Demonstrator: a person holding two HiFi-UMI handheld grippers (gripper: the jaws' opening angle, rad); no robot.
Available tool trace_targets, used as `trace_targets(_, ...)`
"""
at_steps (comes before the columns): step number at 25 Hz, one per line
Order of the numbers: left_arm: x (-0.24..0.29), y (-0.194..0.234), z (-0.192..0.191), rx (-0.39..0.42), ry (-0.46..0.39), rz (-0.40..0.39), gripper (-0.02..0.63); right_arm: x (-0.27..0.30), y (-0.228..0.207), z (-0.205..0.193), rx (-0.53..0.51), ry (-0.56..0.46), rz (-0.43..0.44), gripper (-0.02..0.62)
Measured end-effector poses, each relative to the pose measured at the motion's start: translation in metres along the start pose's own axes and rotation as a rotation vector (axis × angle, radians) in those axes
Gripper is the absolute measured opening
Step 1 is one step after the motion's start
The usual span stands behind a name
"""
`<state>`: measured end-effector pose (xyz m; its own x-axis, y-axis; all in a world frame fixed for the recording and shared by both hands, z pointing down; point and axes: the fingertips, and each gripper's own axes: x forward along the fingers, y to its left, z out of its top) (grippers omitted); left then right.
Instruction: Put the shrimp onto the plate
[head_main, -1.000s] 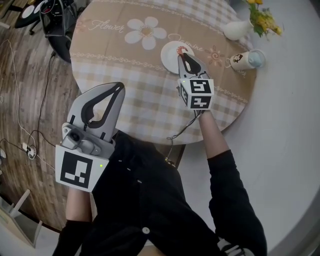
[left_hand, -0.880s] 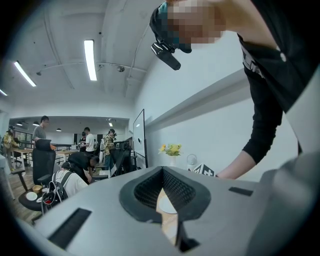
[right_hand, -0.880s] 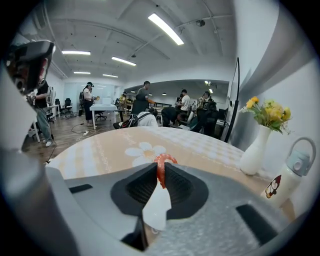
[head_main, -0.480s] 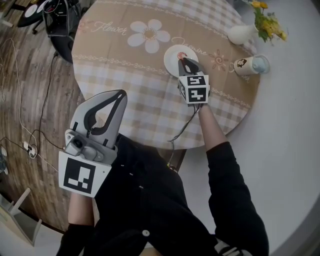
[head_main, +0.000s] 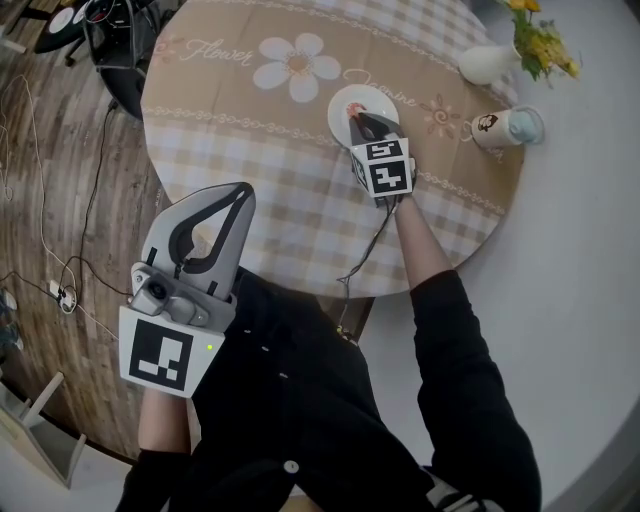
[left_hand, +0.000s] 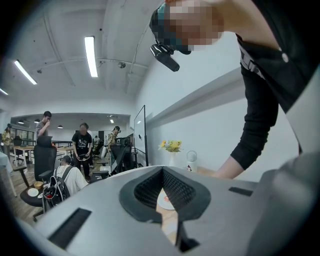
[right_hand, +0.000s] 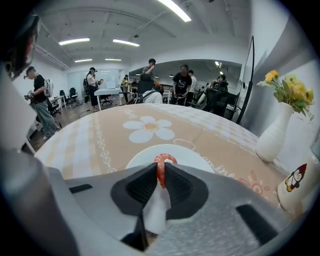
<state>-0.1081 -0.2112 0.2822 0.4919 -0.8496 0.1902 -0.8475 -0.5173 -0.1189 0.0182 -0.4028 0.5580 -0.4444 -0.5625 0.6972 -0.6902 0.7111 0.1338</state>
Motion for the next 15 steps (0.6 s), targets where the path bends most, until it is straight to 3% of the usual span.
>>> trace_targets(15,0.0065,-0.0023,-0.0007,-0.009,-0.001,-0.003,0.002,0.0112,0.0078,-0.0073,-0.078,0.090,0.065,0.037)
